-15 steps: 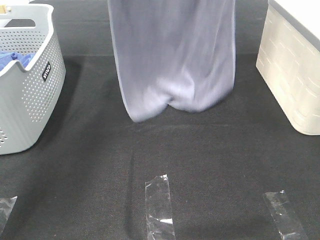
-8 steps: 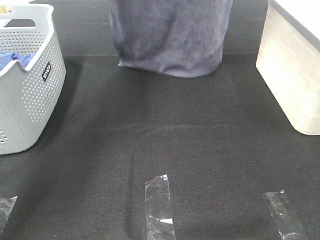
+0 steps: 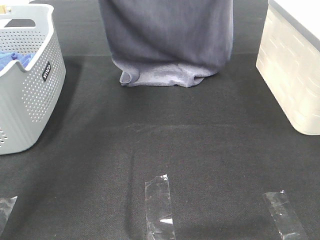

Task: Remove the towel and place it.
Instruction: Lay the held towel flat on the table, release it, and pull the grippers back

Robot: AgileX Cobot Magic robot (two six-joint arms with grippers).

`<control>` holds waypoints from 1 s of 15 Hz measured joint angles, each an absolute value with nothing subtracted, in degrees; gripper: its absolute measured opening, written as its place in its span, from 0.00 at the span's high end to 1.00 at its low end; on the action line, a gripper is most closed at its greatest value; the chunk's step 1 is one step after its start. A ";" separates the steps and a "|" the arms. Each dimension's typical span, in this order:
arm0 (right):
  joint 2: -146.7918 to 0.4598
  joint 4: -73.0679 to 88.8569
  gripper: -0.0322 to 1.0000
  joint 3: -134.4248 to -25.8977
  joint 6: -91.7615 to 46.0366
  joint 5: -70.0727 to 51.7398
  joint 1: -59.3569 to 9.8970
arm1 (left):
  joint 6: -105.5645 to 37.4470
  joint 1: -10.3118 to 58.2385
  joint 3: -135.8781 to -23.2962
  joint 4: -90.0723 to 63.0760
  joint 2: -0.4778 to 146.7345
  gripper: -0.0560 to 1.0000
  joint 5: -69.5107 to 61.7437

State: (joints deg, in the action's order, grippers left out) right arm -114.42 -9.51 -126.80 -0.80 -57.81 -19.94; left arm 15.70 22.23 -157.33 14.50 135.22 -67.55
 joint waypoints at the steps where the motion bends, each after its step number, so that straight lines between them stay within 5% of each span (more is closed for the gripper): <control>1: -114.42 -9.51 0.97 -126.80 -0.80 -57.81 -19.94 | 15.70 22.23 -157.33 14.50 135.22 0.95 -67.55; 8: -114.36 -6.25 0.97 -126.05 -2.52 -69.44 -19.94 | 12.95 23.55 -155.39 6.25 135.56 0.95 -69.56; 15: -106.34 2.41 0.97 -103.48 -2.69 -69.73 -19.94 | 11.17 28.07 -126.51 7.39 120.38 0.95 -69.50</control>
State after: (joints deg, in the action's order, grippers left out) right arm -106.34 2.41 -103.48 -2.69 -69.73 -19.94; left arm 11.17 28.07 -126.51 7.39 120.38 -69.50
